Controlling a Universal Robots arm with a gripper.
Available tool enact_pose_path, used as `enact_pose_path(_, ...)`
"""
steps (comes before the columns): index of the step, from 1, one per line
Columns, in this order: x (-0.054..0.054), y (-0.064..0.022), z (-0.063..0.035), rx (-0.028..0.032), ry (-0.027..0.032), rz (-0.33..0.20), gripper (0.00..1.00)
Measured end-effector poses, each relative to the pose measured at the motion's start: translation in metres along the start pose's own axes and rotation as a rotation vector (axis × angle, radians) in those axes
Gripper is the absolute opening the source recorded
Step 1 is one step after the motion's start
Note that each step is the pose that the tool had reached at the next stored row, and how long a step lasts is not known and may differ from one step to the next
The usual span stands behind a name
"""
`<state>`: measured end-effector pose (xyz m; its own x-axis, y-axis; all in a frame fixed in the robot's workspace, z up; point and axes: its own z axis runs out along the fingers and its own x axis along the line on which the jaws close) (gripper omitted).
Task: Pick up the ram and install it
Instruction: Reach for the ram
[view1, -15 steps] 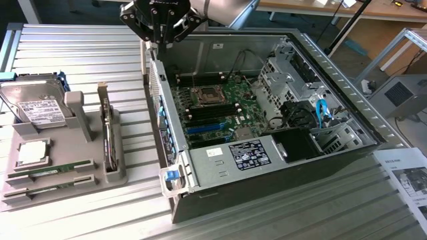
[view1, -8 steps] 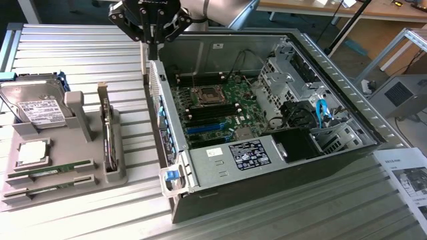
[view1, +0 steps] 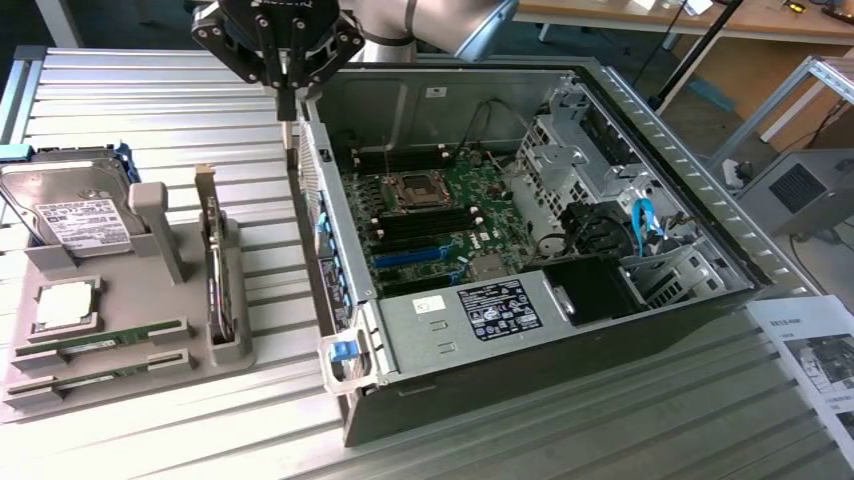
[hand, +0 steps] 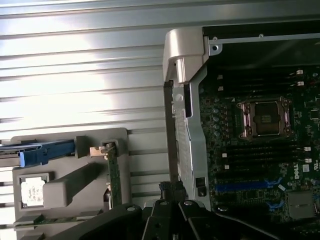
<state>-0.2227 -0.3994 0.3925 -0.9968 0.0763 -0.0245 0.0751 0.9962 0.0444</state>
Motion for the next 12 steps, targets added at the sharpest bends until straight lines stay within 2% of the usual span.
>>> enact_pose_path(12,0.024,-0.0018,-0.0005,0.0001,0.0,0.0,0.11)
